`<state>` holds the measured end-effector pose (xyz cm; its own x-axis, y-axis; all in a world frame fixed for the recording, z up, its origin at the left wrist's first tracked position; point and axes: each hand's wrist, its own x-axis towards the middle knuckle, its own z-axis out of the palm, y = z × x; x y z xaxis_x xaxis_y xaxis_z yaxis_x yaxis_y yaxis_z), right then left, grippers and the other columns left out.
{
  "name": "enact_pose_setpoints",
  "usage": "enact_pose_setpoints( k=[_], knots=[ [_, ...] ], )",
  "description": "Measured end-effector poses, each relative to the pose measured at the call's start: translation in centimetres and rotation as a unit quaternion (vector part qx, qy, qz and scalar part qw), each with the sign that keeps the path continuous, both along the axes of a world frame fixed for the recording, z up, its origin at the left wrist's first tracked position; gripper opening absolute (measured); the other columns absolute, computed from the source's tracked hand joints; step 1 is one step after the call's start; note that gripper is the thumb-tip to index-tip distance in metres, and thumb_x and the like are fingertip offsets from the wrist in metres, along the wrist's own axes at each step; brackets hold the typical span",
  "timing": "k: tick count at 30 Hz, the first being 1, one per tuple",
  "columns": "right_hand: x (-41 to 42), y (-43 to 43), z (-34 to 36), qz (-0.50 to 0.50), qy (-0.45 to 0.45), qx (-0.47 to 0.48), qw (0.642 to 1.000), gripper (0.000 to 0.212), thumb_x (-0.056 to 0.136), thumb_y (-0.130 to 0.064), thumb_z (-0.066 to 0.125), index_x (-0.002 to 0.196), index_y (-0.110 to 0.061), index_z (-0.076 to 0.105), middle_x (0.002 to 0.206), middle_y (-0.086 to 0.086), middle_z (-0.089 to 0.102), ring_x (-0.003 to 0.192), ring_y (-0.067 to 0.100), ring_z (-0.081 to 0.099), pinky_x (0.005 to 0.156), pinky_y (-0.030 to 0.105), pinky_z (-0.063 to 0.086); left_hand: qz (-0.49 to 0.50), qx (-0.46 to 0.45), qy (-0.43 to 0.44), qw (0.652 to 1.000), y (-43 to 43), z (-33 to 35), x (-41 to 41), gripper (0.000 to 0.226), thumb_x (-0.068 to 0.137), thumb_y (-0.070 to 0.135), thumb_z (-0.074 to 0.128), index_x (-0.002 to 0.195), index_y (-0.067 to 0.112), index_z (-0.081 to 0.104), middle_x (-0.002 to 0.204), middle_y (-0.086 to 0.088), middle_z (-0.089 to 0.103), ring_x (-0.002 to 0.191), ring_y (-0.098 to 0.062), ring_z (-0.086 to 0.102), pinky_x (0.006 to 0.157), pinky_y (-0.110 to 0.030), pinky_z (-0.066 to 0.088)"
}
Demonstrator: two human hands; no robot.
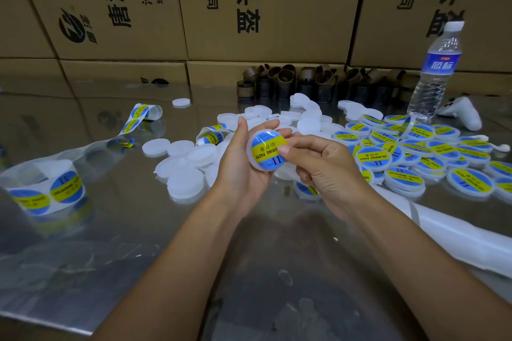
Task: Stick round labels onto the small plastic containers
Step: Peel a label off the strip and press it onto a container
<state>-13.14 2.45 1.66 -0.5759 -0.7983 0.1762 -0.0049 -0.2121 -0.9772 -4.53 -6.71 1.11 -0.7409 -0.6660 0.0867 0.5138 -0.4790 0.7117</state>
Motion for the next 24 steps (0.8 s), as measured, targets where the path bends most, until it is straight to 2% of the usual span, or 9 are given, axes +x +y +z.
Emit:
enact_pose_setpoints(
  k=[14, 21, 24],
  knots=[
    [-0.13, -0.25, -0.24, -0.054, 0.019, 0.021, 0.998, 0.006, 0.075, -0.012, 0.075, 0.073, -0.013, 0.069, 0.046, -0.008, 0.055, 0.037, 0.004, 0.035, 0.041, 0.013, 0.034, 0.015, -0.02, -0.02, 0.999, 0.17, -0.15, -0.32, 0.054, 0.099, 0.046, 0.029, 0.089, 0.006, 0.064, 0.083, -0.012, 0.073, 0.078, -0.02, 0.071, 0.073, -0.028, 0.057],
    [-0.07, -0.25, -0.33, -0.056, 0.008, 0.017, 0.998, 0.008, 0.076, -0.01, 0.075, 0.071, -0.014, 0.069, 0.047, -0.006, 0.056, 0.037, 0.005, 0.037, 0.041, 0.014, 0.036, 0.01, -0.031, -0.021, 0.999, 0.16, -0.13, -0.37, 0.051, 0.099, 0.045, 0.032, 0.09, 0.005, 0.063, 0.079, -0.011, 0.072, 0.072, -0.018, 0.071, 0.066, -0.025, 0.058],
    [-0.09, -0.32, -0.36, -0.058, 0.005, 0.017, 0.998, 0.009, 0.075, -0.01, 0.075, 0.07, -0.014, 0.069, 0.05, -0.004, 0.056, 0.038, 0.005, 0.038, 0.042, 0.015, 0.037, 0.01, -0.047, -0.02, 0.999, 0.31, -0.11, -0.34, 0.041, 0.09, 0.042, 0.045, 0.091, 0.005, 0.063, 0.08, -0.01, 0.073, 0.074, -0.019, 0.071, 0.067, -0.026, 0.059]
  ],
)
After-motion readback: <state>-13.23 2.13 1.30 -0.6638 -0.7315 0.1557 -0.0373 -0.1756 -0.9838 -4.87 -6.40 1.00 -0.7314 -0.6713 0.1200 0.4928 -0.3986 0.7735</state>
